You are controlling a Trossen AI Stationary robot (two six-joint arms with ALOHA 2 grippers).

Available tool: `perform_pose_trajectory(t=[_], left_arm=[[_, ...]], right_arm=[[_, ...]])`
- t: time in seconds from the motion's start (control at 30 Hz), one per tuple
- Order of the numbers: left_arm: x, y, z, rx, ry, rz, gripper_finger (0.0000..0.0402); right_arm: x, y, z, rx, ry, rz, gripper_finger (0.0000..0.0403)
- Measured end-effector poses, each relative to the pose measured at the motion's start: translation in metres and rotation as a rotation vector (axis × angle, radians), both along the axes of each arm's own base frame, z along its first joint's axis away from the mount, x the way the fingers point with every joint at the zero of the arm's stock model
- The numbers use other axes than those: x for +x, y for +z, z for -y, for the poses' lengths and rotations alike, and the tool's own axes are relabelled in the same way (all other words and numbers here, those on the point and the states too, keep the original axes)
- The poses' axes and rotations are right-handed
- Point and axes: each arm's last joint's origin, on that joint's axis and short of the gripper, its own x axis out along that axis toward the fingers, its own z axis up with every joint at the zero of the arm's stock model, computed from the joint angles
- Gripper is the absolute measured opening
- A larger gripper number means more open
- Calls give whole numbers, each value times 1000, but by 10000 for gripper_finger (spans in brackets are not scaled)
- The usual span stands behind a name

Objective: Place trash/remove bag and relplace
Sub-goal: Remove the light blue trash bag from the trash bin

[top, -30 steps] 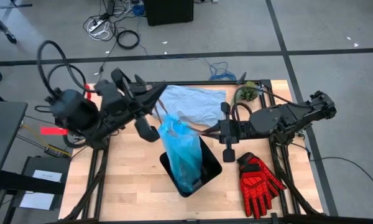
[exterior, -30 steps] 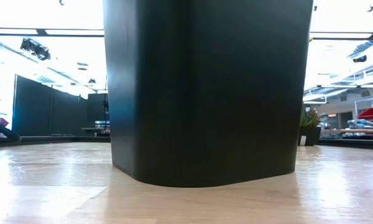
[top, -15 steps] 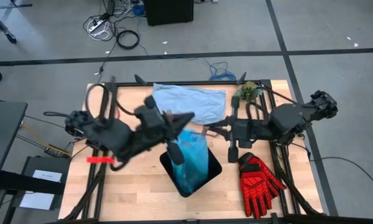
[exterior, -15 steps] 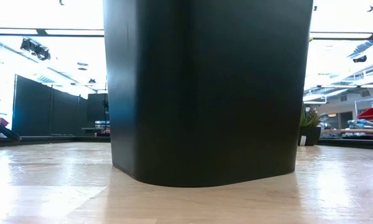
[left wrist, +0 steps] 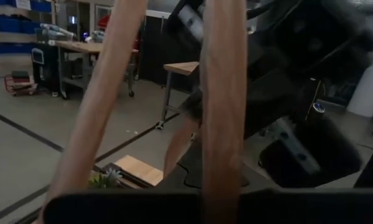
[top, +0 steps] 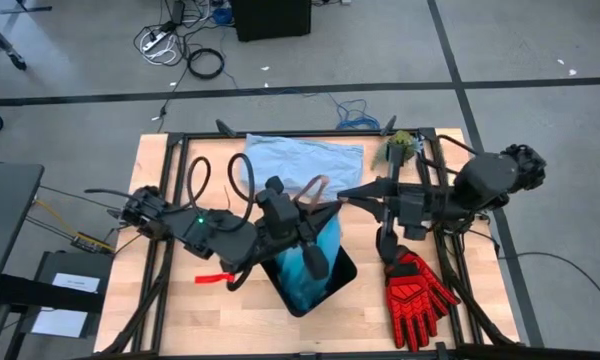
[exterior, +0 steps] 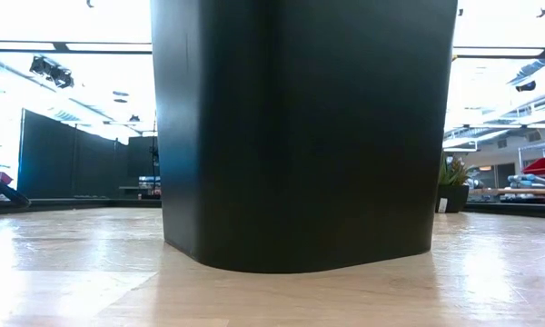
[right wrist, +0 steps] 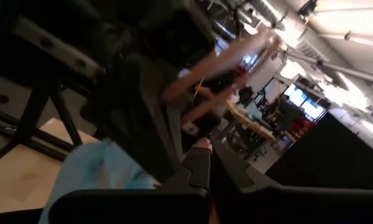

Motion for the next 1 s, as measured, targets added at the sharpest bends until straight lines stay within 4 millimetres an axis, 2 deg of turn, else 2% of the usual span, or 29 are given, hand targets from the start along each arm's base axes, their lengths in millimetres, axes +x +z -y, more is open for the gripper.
perform_pose_trajectory(t=[0.33,0.6,0.8,1.0], left_arm=[[13,2,-12,-43,-170,59,25],[25,-5,-9,-39,-293,72,39],[28,-8,-9,-43,-237,71,61],[26,-8,-11,-23,-153,59,67]], right_arm=[[-4,8,5,-43,-18,11,0],[0,7,12,-44,-61,-5,0],[0,6,12,-48,-53,-8,0],[-4,4,4,-65,-47,-36,0]])
